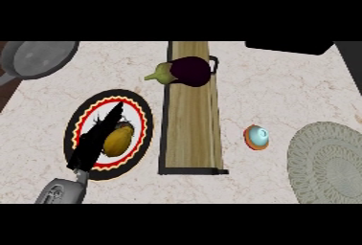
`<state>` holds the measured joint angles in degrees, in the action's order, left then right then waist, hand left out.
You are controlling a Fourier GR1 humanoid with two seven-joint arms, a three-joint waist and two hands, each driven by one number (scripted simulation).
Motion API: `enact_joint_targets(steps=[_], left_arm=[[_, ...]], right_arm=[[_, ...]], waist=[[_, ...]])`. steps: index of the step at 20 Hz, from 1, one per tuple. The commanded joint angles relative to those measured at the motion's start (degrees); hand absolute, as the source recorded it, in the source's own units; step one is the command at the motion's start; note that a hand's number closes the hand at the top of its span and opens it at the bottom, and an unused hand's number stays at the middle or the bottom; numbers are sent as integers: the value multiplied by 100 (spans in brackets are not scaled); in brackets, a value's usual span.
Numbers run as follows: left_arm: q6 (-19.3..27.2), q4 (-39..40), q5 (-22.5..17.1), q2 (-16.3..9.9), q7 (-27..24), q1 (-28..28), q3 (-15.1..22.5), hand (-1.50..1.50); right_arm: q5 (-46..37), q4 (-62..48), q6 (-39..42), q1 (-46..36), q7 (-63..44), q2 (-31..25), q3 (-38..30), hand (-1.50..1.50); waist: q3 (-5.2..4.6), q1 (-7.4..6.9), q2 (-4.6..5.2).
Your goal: Pick the eggplant from the placemat and place it in the tiered shelf
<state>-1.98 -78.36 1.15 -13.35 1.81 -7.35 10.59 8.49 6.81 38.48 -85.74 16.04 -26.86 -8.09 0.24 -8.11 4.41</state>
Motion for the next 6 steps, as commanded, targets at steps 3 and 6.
enact_joint_targets(steps=[3,6], left_arm=[[-42,79,19,65,-19,-88,54,0],[-137,-59,-14,-23,71,-149,39,0]], right_arm=[[-230,171,444,220,448,-280,185,-150],[-340,153,355,235,463,-343,261,-150]], waist=[[-7,-75,49],[-3,-195,49]])
